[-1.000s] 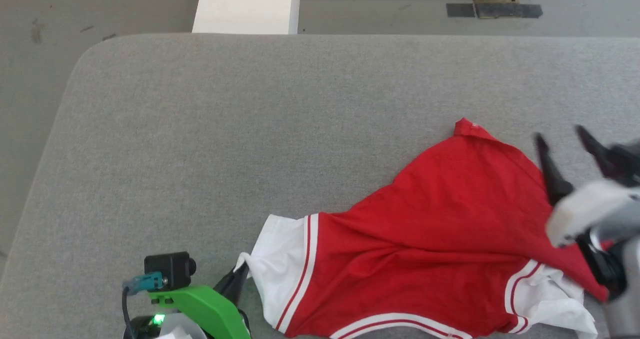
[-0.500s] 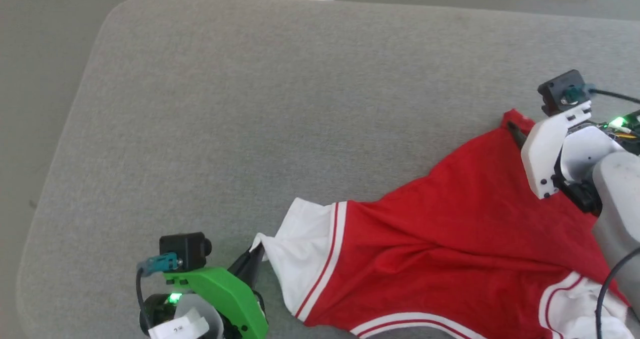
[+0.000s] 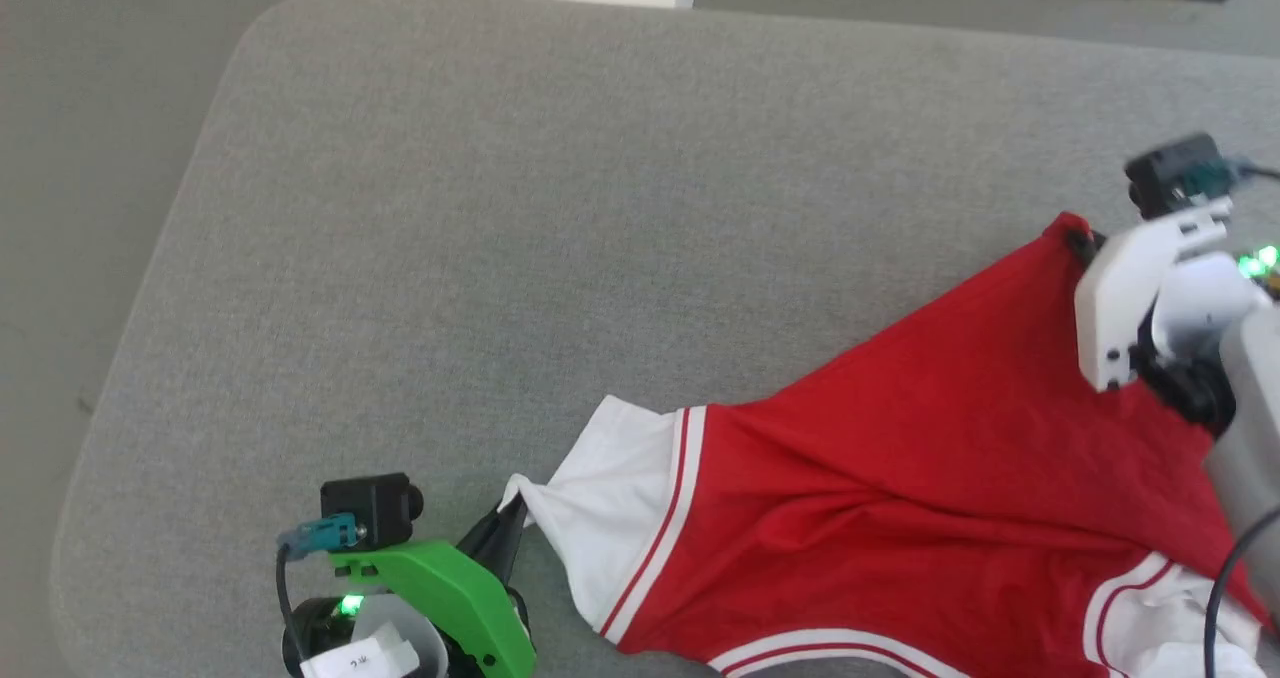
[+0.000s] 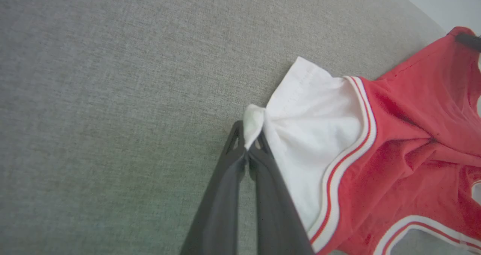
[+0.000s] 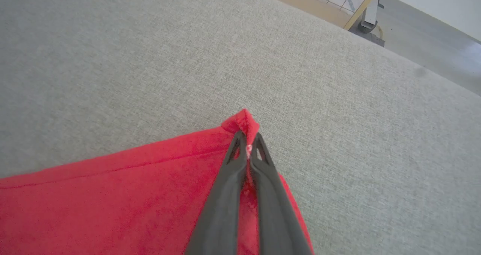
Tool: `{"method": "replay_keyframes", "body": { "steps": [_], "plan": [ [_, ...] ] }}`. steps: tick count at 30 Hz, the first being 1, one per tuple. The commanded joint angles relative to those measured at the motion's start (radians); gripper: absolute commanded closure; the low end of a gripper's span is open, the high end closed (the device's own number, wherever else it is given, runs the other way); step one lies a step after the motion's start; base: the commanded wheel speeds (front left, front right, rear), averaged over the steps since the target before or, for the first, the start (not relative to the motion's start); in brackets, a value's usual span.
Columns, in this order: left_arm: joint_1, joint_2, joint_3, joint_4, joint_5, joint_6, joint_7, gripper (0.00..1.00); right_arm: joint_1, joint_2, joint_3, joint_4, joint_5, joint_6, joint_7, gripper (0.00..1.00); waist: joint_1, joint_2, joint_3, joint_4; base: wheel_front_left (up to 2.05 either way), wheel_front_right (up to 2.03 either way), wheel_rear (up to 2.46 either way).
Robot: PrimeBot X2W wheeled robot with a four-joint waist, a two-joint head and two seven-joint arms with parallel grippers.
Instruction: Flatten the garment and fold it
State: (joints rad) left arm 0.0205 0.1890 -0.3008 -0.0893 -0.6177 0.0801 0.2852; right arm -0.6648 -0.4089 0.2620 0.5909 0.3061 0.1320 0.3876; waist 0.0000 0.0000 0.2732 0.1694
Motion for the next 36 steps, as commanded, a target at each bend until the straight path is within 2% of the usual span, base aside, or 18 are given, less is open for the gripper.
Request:
{"method": "replay_keyframes", "body": {
  "steps": [1,5,9,15,19,27,32,36],
  "plan": [
    [0.002,0.003,0.006,0.002,-0.012,-0.003,-0.008,1.00,0.046,0.015,-0.029,-0.017,0.016,-0.001,-0.027,1.00,0.0000,0.0000,-0.035,-0.022,0.00,0.00,0.00],
    [0.016,0.010,0.019,-0.004,-0.017,-0.003,-0.025,1.00,0.166,0.061,-0.145,-0.098,0.056,-0.001,-0.105,1.00,0.0000,0.0000,-0.079,-0.047,0.00,0.00,0.00],
    [0.016,0.021,0.037,-0.024,-0.023,-0.016,-0.052,1.00,0.305,0.121,-0.270,-0.213,0.093,-0.001,-0.133,1.00,0.0000,0.0000,-0.109,-0.077,0.00,0.00,0.00],
    [-0.073,0.074,0.054,-0.054,-0.015,-0.074,-0.065,1.00,0.435,0.176,-0.368,-0.413,0.086,-0.001,-0.075,1.00,0.0000,0.0000,-0.115,-0.126,0.00,0.00,0.00],
    [-0.193,0.127,0.061,-0.065,0.016,-0.114,-0.051,1.00,0.437,0.176,-0.386,-0.536,0.068,-0.001,0.008,1.00,0.0000,0.0000,-0.104,-0.154,0.00,0.00,0.00],
    [-0.531,0.181,0.073,-0.007,0.025,-0.163,0.016,1.00,0.244,0.096,-0.337,-0.642,0.057,-0.001,0.175,1.00,0.0000,0.0000,-0.009,-0.194,0.00,0.00,0.00],
    [-0.787,0.208,0.068,0.068,0.044,-0.182,0.050,1.00,0.025,0.050,-0.262,-0.609,0.051,-0.001,0.234,1.00,0.0000,0.0000,0.088,-0.221,0.00,0.00,0.00],
    [-0.993,0.223,0.062,0.136,0.083,-0.190,0.048,1.00,-0.165,0.013,-0.212,-0.552,0.026,-0.001,0.238,1.00,0.0000,0.0000,0.171,-0.229,0.00,0.00,0.00]
  ]
}}
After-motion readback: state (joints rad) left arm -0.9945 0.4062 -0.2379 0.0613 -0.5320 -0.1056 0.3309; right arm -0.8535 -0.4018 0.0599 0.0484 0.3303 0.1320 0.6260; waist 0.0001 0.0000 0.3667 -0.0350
